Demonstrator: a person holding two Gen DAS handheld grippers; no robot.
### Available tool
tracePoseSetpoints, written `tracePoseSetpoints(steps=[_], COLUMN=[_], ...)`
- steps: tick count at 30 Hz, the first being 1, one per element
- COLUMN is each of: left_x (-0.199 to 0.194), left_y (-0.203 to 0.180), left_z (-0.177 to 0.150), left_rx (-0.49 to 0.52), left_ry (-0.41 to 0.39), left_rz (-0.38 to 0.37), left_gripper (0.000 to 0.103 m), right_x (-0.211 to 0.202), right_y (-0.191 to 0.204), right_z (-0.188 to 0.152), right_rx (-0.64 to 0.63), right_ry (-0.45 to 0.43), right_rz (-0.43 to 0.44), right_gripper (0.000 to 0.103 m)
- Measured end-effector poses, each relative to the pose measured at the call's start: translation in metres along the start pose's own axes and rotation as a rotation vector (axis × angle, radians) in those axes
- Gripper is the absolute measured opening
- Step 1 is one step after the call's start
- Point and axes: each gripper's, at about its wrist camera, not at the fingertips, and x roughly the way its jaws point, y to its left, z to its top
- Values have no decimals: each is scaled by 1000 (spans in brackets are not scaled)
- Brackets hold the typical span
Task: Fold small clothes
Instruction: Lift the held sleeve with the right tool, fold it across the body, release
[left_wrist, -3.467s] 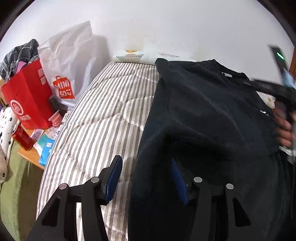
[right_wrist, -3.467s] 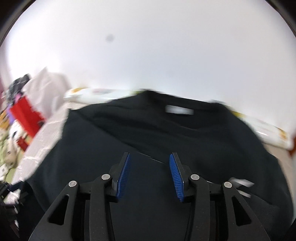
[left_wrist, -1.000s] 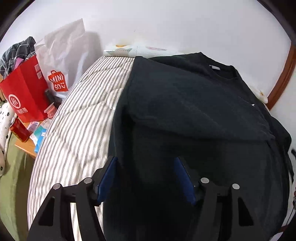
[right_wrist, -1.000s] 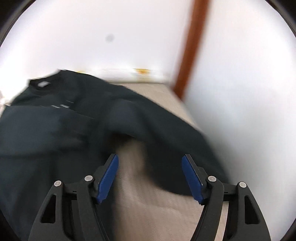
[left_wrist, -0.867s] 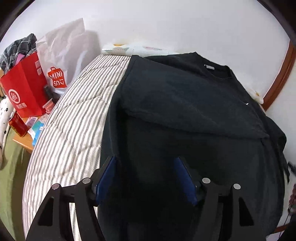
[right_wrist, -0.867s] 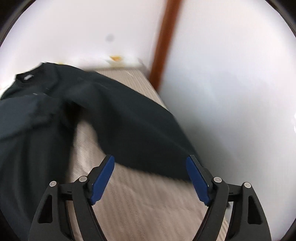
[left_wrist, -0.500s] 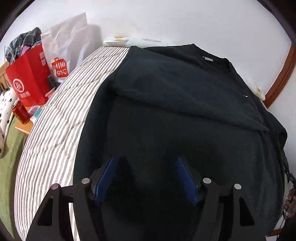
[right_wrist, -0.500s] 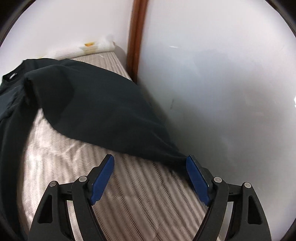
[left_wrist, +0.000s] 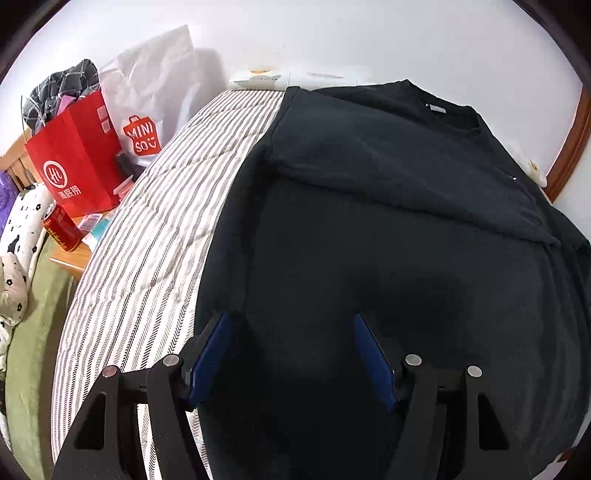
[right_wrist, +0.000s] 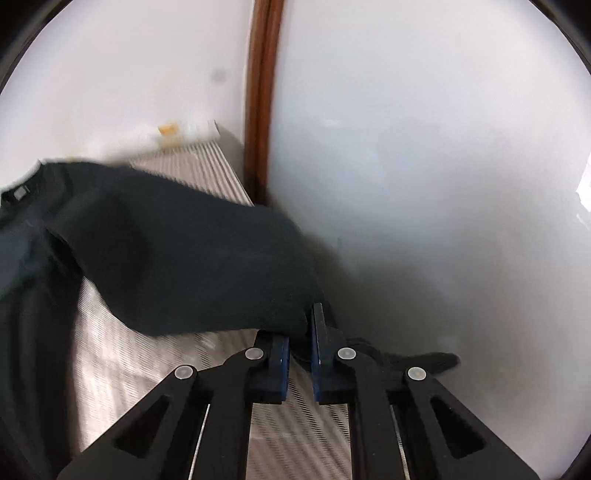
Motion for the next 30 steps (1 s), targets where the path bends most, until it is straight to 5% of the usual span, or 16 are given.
tracePoseSetpoints(steps=[6,11,18,23,30], left_x=[2,3,4,5,5], left_y=[-7,-4,-7,-7,-8], left_z=[-3,-4,-8,-9,-9], left_rx=[80,72,85,81,80], left_ry=[-30,-43,-63,-63,-64], left_rz=[5,-15,-7,-6,-8], left_gripper=[67,71,79,82,82], right_x=[-60,-99,-133,-121,-74], right_y=[51,130,242,330,376], right_z=[46,81,85,71,39], right_rx=[-11,-86,-202,-305,-369], right_ry=[-134,-226,-256,-204,-11], right_rz=[115,247,436,536,565], right_gripper=[8,8,8,8,21])
